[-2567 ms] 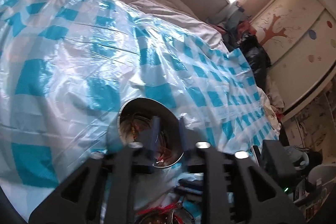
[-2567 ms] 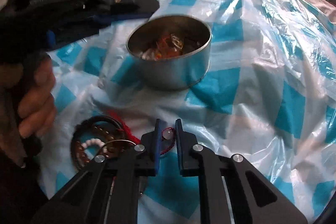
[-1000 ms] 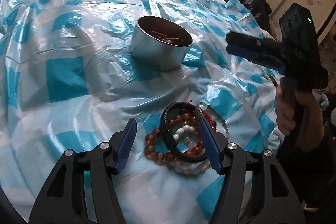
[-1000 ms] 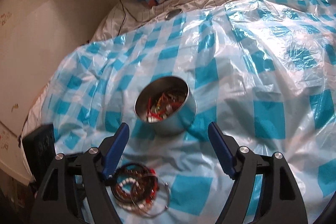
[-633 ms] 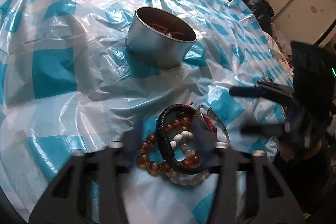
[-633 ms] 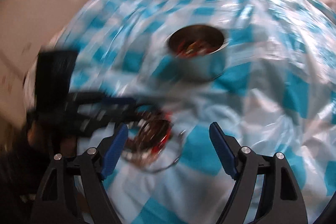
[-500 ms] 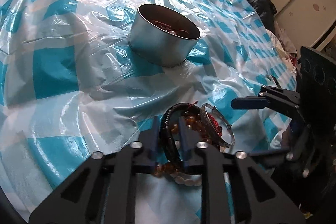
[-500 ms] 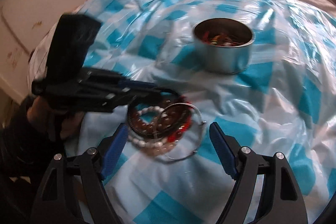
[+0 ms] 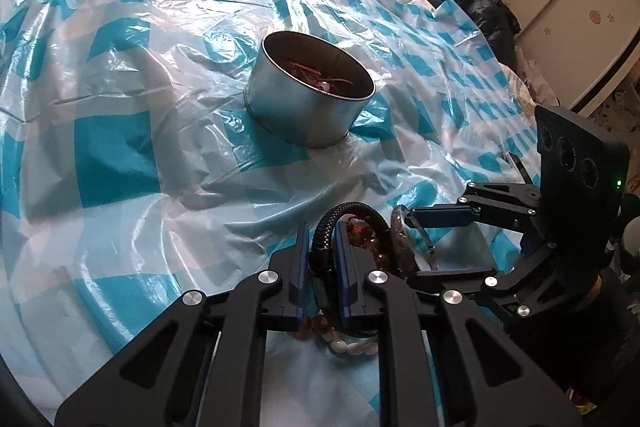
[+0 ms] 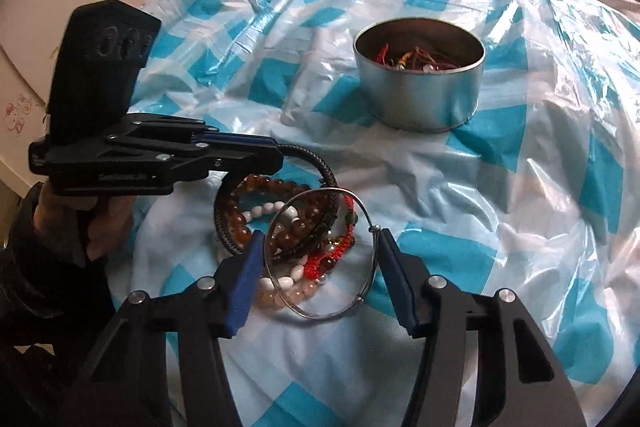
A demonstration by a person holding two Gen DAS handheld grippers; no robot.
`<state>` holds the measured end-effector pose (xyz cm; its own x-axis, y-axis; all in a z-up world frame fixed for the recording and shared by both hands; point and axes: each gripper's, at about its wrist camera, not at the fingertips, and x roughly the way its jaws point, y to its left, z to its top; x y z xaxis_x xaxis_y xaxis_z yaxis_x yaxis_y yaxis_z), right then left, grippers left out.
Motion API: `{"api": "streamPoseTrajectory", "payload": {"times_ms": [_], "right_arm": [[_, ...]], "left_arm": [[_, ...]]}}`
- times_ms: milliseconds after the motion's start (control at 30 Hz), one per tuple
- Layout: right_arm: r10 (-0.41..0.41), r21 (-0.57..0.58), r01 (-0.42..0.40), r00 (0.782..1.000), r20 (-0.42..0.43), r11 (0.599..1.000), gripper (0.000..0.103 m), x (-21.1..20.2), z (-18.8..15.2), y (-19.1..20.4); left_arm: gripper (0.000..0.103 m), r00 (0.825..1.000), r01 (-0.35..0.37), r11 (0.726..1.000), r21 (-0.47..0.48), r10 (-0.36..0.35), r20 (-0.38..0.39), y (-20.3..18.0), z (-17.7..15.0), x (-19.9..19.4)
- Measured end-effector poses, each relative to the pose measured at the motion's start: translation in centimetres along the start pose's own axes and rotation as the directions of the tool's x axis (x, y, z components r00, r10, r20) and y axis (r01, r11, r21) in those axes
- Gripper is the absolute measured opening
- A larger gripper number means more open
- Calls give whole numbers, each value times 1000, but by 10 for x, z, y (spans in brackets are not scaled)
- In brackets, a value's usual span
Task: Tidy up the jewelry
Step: 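Close the left gripper on the black cord bracelet in the pile, then grasp the silver bangle with right while left lifts the black cord bracelet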
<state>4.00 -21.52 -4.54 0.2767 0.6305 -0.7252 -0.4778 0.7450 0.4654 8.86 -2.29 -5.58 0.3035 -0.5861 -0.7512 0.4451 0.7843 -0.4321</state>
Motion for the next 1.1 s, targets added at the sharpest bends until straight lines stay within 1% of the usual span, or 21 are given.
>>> {"api": "streamPoseTrajectory", "payload": {"times_ms": [133,200,333,533,667,733,867,967,1033,1100], "right_arm": [[41,44,-44,998,54,998,56,-16,5,-7],[85,85,-92,993,86,992,56,-25,7,-14],[137,147,-159,980,146,976,56,-37,11,-25],[159,210,-208,960,230,955,56,-53,18,-38],[142,227,-211,947,287,951,56,-63,26,-42],[119,237,-199,942,314,951,56,-68,32,-44],[91,265,-203,920,381,943,56,-78,43,-54],[58,274,-184,910,410,944,56,-80,50,-58],[68,294,-207,905,420,933,56,-77,52,-64],[54,294,-195,902,427,935,56,-76,55,-66]], "left_arm": [[11,1000,18,1000,-4,-18,17,2,2,-8],[11,999,31,999,-14,-31,28,5,4,-13],[11,997,61,997,-57,-59,49,14,8,-18],[11,986,142,984,-104,-131,104,20,16,-29],[11,979,157,980,-119,-138,151,20,27,-39],[11,976,156,980,-124,-134,173,21,33,-43],[11,968,163,977,-138,-131,214,20,48,-45],[11,962,169,974,-148,-131,238,18,62,-40],[11,959,165,975,-151,-123,254,14,73,-34],[11,953,175,971,-162,-125,277,12,83,-26]]}}
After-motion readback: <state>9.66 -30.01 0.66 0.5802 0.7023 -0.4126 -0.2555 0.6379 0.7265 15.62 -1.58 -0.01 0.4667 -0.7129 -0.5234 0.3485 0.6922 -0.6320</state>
